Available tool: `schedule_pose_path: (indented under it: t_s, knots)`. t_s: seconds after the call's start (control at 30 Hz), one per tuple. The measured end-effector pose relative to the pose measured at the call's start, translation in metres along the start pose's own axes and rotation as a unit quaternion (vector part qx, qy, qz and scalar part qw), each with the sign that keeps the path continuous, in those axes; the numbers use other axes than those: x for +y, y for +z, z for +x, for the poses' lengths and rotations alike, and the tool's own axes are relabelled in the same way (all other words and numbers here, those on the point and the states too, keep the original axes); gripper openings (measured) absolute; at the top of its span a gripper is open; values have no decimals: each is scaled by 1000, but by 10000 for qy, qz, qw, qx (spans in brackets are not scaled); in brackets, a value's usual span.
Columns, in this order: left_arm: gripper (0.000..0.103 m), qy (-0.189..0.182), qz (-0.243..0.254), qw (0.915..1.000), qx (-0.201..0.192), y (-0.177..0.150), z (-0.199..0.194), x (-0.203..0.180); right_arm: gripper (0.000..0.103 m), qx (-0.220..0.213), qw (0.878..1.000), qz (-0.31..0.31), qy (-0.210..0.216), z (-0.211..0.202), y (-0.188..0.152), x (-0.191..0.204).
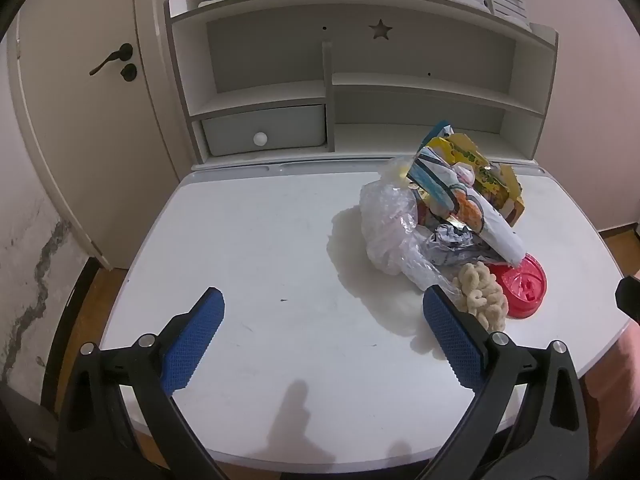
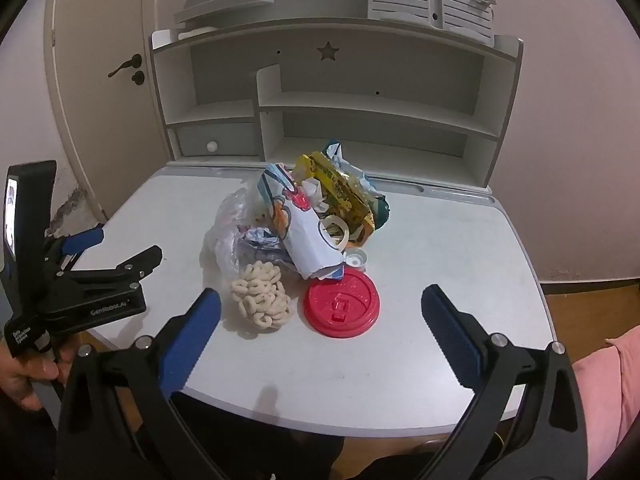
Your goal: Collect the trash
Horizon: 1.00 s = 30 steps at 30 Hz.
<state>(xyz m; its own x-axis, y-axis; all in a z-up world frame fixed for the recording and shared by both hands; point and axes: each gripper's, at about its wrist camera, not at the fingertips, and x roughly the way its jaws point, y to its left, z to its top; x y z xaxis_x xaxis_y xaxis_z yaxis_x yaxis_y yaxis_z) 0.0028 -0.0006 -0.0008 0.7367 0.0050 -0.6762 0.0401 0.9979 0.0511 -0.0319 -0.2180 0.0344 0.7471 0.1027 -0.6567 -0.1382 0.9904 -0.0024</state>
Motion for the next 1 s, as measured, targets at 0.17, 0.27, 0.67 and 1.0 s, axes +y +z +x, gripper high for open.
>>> schedule_pose_path:
  t_s: [0.17,0.27,0.67,1.0]
  knots:
    - [97,-3,4,10000,-8,-2,-1,-2,97,13,10000,4,12,-1,0,0]
    - [97,3,6,10000,-7,-3,-1,-2,97,14,10000,3,12,-1,0,0]
    - [97,-7,55,10000,-13,-4,-2,-5,97,36,10000,4,48,-1,-1,0]
    - [97,-13,56,10000,5,-6,-1,-6,97,92,9999,-16,57,3,-1,1]
